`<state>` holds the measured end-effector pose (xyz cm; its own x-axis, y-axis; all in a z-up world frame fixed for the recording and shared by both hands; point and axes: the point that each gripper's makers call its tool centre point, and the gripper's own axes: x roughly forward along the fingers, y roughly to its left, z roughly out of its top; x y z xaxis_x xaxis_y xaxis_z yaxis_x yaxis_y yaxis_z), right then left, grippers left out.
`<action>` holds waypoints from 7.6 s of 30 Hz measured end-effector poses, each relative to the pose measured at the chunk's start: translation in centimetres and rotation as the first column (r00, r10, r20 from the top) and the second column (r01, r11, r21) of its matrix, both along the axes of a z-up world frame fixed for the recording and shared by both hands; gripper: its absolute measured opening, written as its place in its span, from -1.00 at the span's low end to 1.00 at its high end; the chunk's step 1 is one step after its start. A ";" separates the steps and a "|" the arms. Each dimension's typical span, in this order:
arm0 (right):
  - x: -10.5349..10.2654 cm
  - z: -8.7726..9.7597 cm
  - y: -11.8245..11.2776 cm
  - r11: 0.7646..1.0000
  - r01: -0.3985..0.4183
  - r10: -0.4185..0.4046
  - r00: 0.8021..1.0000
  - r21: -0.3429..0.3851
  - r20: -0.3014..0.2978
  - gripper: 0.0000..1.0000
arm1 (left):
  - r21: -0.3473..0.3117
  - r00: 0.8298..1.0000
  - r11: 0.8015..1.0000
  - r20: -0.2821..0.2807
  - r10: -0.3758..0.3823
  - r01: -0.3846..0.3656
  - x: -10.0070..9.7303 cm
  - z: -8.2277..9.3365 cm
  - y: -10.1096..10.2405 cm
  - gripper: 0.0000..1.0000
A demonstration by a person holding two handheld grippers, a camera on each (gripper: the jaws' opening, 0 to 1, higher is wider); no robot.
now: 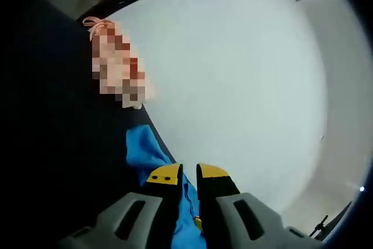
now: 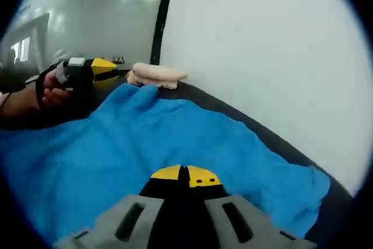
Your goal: Spread out the cloth and fold it
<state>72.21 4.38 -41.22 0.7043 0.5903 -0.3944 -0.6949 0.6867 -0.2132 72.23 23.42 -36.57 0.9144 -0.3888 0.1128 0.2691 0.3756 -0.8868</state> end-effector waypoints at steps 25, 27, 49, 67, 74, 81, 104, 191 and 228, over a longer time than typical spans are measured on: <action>-1.3 -3.3 -12.2 0.956 0.292 -0.291 0.956 0.030 -0.048 -0.67 | 0.089 0.983 0.990 -0.138 0.119 -0.107 1.8 -3.1 1.8 -0.60; -0.8 -1.3 -11.7 0.936 0.308 -0.308 0.951 0.173 -0.028 -0.67 | 0.108 0.970 0.991 -0.223 0.098 -0.075 1.8 -4.3 0.9 -0.52; -7.9 5.0 -19.2 0.875 0.139 -0.242 0.955 0.464 0.171 -0.64 | 0.310 0.943 0.946 -0.275 0.187 -0.097 4.6 -5.6 -0.9 -1.00; -8.3 5.4 -19.3 0.875 0.118 -0.231 0.954 0.470 0.191 -0.64 | 0.067 0.888 0.974 -0.402 0.223 -0.214 4.7 -6.4 -0.9 -0.47; -8.3 5.4 -19.3 0.870 0.115 -0.231 0.954 0.480 0.191 -0.64 | 0.215 0.903 0.958 -0.345 0.256 -0.189 5.0 -5.4 -0.4 -0.93; -8.3 5.3 -18.6 0.885 0.104 -0.218 0.954 0.454 0.206 -0.64 | 0.499 0.936 0.793 0.214 0.279 -0.351 2.8 5.7 -2.9 -0.92; -8.3 5.3 -18.8 0.879 0.117 -0.231 0.953 0.462 0.198 -0.65 | 0.664 0.920 0.729 0.166 -0.356 0.162 -0.7 4.9 -20.1 -0.43; -8.3 5.6 -19.4 0.857 0.112 -0.231 0.956 0.503 0.181 -0.65 | 0.877 0.820 0.222 -0.270 -0.504 0.425 -0.3 -4.3 -26.4 -0.44; -8.1 5.3 -19.5 0.867 0.114 -0.232 0.954 0.486 0.190 -0.57 | 0.809 0.855 0.437 -0.147 -0.498 0.394 -11.0 -2.0 -16.8 -0.56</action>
<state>64.11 -15.10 -35.94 0.8484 0.5228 0.0838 -0.5259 0.8503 0.0201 61.26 6.66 -38.55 0.5902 -0.7096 -0.3848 0.6780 0.6945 -0.2407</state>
